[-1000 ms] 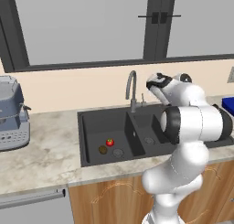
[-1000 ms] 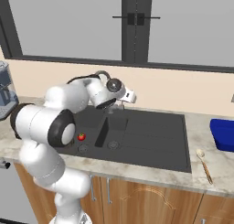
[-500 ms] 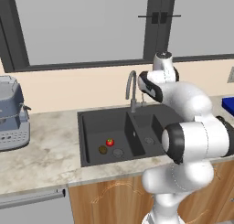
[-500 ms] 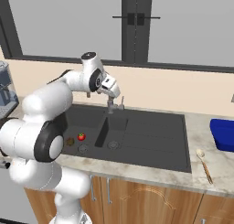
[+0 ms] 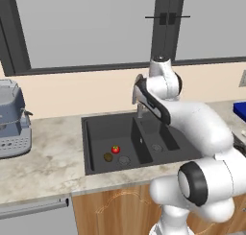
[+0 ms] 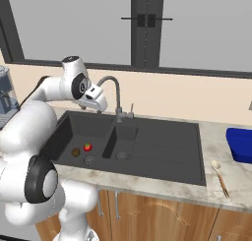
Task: Pick up all produce items and place them in the sink. Turn on the sink faucet to wash them. Then turn the sink off and put them in the tray.
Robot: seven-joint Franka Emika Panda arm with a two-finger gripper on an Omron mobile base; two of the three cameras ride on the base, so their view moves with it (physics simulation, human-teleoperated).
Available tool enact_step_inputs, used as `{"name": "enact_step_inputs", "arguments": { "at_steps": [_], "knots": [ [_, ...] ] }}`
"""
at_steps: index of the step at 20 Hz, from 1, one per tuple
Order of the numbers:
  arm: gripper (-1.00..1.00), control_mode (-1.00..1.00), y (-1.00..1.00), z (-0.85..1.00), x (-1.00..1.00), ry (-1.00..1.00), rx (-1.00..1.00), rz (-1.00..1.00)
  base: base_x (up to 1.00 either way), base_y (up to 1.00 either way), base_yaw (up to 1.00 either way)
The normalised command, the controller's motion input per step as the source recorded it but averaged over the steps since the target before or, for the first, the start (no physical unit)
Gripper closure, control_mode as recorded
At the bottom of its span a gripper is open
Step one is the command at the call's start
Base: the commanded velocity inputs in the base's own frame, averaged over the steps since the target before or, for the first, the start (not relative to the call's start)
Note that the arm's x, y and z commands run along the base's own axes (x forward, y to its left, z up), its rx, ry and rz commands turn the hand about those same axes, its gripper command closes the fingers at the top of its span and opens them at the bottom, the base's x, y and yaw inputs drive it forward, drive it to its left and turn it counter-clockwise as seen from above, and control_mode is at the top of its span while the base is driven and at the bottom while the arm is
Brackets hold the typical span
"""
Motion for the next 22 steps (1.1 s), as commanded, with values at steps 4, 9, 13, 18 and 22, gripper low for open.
{"name": "enact_step_inputs", "arguments": {
  "at_steps": [4, 9, 13, 18, 22],
  "knots": [
    [-1.00, -1.00, 0.90, -0.34, -0.19, -0.01, 0.00, 0.16, 0.00, 0.00, 0.00],
    [-1.00, -1.00, 0.88, -0.20, 0.28, 0.00, 0.00, 0.15, 0.00, 0.00, 0.00],
    [-1.00, -1.00, 0.75, -0.14, 0.50, 0.04, 0.00, 0.13, 0.00, 0.00, 0.00],
    [-1.00, -1.00, 0.39, -0.21, 0.58, 0.10, 0.00, 0.06, 0.00, 0.00, 0.00],
    [-1.00, -1.00, 0.02, -0.50, 0.47, 0.16, 0.00, 0.00, 0.00, 0.00, 0.00]
  ]
}}
